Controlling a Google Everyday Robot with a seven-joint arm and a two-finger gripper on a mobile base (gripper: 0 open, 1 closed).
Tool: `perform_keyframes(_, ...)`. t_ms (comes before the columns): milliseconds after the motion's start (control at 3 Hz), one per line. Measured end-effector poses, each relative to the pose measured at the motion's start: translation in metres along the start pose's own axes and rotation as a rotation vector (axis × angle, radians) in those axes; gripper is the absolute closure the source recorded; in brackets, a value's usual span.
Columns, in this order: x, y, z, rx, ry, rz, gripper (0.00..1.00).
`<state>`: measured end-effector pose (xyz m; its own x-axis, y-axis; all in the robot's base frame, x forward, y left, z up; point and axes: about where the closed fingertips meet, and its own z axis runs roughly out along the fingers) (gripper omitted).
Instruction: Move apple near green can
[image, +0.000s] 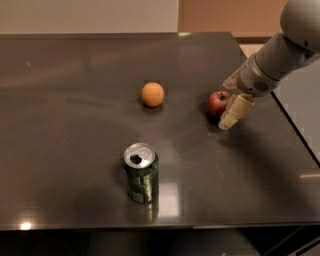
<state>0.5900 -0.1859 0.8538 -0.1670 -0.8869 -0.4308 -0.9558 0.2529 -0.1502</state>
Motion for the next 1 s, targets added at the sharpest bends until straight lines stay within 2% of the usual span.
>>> perform_keyframes(667, 0.000, -0.005, -0.006, 0.005, -0.025, 0.019, 0.65)
perform_keyframes(1000, -0.010, 0.009, -0.017, -0.017, -0.036, 0.008, 0.88)
